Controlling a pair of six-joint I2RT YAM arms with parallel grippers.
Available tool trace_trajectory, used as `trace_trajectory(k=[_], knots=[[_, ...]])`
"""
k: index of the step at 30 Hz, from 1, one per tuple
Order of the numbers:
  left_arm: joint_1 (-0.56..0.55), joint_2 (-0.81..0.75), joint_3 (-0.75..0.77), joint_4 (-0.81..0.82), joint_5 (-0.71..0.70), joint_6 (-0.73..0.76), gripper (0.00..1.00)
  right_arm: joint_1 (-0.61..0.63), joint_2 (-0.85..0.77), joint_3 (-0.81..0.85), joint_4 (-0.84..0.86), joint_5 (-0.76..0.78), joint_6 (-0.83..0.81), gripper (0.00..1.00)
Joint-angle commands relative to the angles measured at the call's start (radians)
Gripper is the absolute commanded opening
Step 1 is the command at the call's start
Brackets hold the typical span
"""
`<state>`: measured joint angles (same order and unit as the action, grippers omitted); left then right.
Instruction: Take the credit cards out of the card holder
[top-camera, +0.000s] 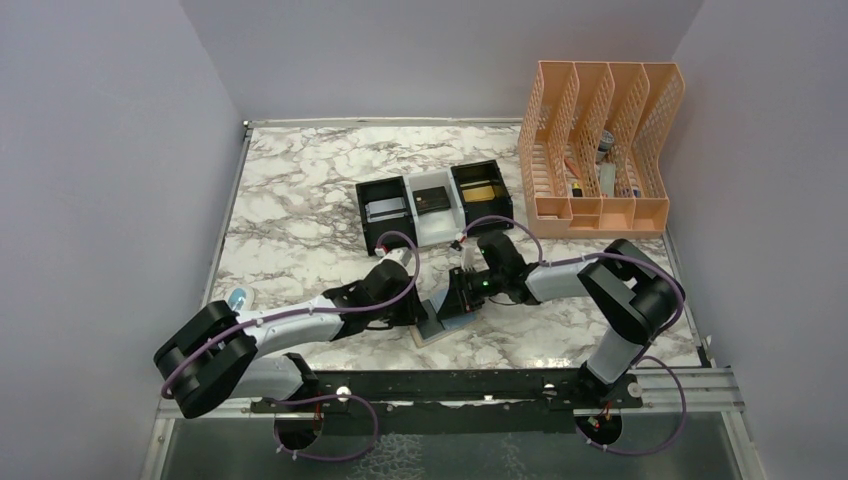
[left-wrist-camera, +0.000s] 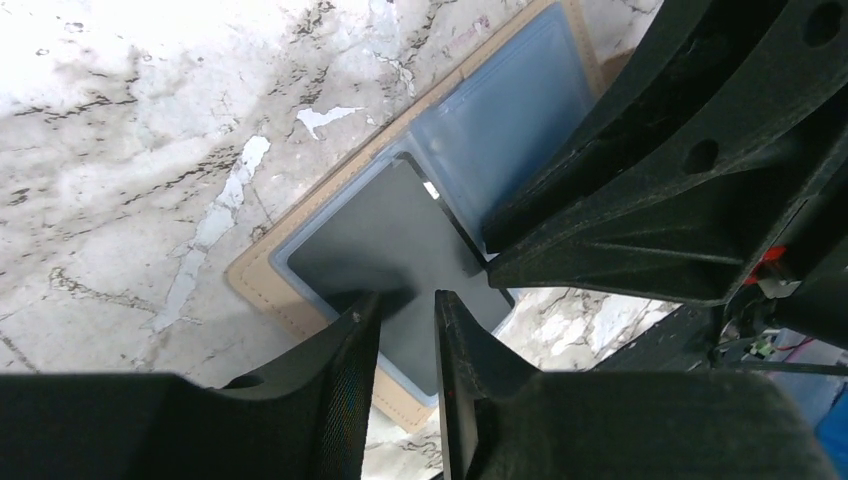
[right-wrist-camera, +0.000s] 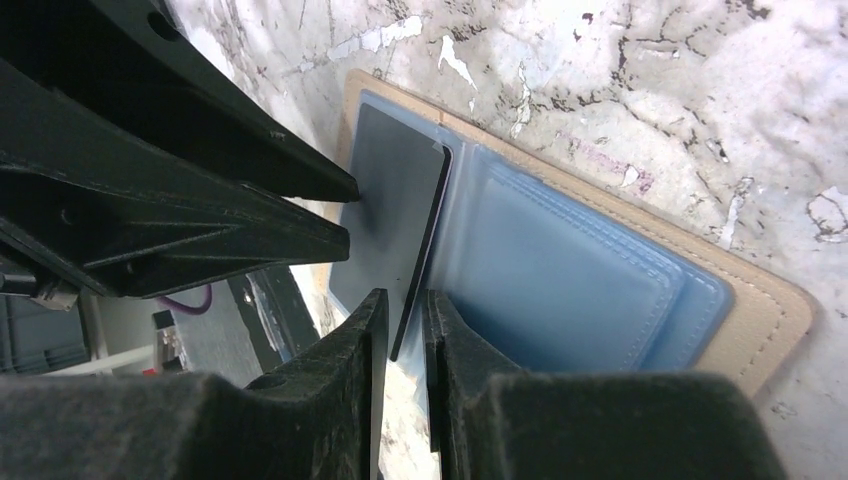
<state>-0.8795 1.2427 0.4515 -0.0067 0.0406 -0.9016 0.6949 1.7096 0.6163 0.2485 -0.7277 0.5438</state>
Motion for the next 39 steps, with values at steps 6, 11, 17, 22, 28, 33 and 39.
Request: trace_trajectory(k=[6,11,17,22,28,33,39], knots=[[-0.025,0.01,-0.058,0.009,-0.064,-0.037,0.28,0.006,0.014,-0.059,0.09,0.066,0.071,0.2],[-0.03,-0.02,-0.033,-0.074,-0.09,-0.013,0.32,0.006,0.02,-0.05,0.082,0.059,0.067,0.2],[-0.032,-0.062,-0.023,-0.099,-0.088,-0.007,0.36,0.006,0.021,-0.051,0.078,0.067,0.064,0.2],[-0.036,-0.046,-0.009,-0.097,-0.079,-0.001,0.36,0.006,0.034,-0.051,0.093,0.054,0.069,0.2],[-0.046,0.01,-0.002,-0.088,-0.085,0.003,0.32,0.006,0.041,-0.055,0.138,0.008,0.092,0.16],[-0.06,0.038,0.008,-0.086,-0.095,0.005,0.25,0.006,0.045,-0.065,0.184,-0.013,0.129,0.13],[-0.071,0.041,0.008,-0.087,-0.107,0.004,0.2,0.006,0.021,-0.072,0.17,0.017,0.13,0.03]])
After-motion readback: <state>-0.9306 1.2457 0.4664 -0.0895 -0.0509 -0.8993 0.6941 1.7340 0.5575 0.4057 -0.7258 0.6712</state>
